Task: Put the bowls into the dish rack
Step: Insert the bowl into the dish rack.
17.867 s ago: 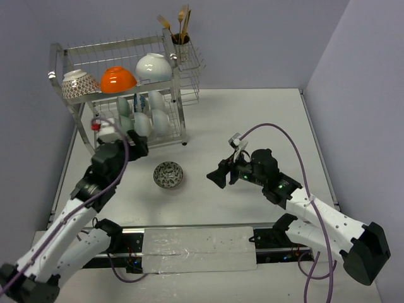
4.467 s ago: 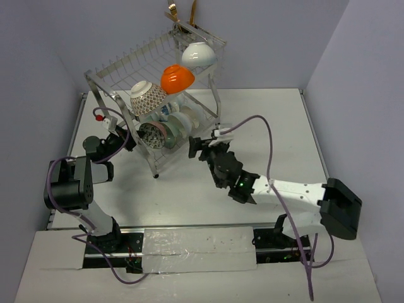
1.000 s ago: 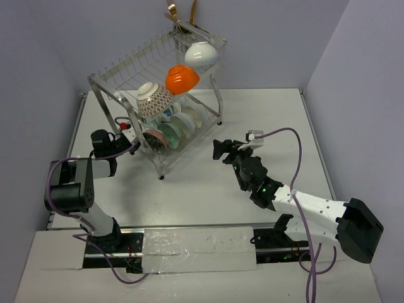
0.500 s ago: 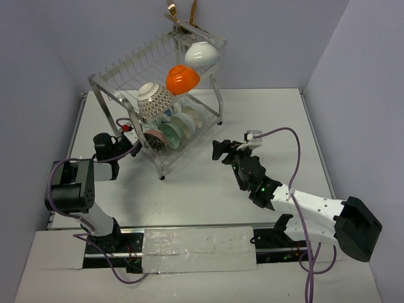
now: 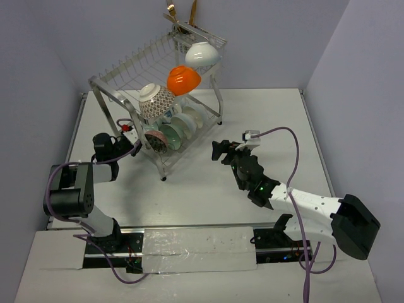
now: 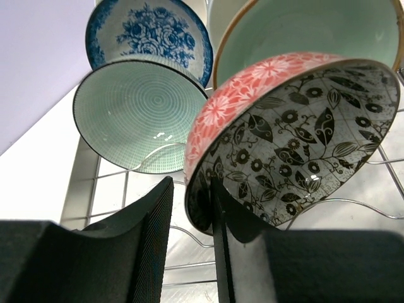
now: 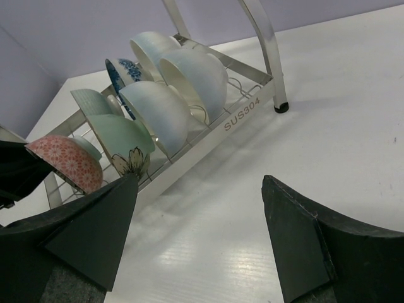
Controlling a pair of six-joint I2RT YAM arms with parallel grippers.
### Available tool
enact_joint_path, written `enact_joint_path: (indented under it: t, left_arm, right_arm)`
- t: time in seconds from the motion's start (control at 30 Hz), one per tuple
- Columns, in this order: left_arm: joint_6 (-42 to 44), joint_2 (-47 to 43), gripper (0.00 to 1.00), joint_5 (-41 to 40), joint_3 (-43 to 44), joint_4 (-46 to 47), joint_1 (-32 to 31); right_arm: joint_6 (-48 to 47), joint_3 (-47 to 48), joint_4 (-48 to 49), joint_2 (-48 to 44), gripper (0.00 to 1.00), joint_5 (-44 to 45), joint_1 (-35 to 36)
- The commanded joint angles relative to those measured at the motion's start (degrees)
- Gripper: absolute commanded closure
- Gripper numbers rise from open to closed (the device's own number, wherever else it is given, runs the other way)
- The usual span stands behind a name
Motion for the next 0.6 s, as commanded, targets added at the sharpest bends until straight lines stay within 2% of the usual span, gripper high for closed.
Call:
enact_joint_path:
  t: [0.0, 0.57]
  left_arm:
    - [4.0, -4.25, 0.64, 3.91, 0.5, 5.52, -1.82]
    - [4.97, -5.83, 0.6, 3.39, 1.02, 3.06, -4.46]
  right_arm:
    - [0.72, 0.81, 2.25, 0.34, 0.14, 0.14, -0.45]
    - [0.54, 1.69, 1.81, 2.01, 0.14, 0.05, -0.54]
